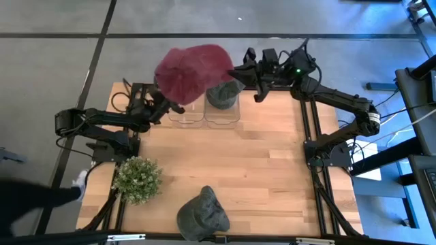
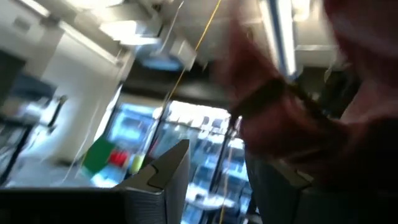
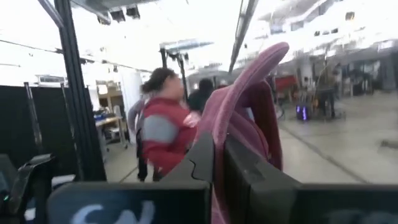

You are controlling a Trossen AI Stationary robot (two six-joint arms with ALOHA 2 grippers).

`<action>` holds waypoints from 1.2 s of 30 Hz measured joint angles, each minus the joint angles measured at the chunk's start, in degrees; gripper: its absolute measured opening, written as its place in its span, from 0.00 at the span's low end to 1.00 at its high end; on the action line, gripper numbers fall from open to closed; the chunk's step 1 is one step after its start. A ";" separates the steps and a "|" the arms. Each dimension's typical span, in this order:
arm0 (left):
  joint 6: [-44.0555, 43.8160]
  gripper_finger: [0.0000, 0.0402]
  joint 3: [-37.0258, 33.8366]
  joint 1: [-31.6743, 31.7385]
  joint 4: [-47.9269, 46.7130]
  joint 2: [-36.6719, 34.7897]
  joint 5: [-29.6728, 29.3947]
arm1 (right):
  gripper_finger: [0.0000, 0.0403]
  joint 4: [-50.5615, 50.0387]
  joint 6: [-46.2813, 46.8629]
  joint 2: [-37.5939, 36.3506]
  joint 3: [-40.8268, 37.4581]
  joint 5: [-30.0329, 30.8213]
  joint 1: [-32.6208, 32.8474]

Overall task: Pick & Place hat
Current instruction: Put the maroon cap into the left transparent bin

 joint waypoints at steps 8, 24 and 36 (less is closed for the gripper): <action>0.35 0.37 0.00 -0.01 6.02 0.00 9.24 | 0.04 -12.74 -2.17 0.80 0.00 8.10 0.97; -13.20 0.32 0.00 0.08 9.80 -0.51 22.12 | 0.14 -23.47 -4.92 3.67 0.00 13.16 1.14; -27.04 0.17 0.00 0.08 7.87 -0.55 25.68 | 0.36 -31.62 -19.62 -1.01 0.73 13.96 -2.91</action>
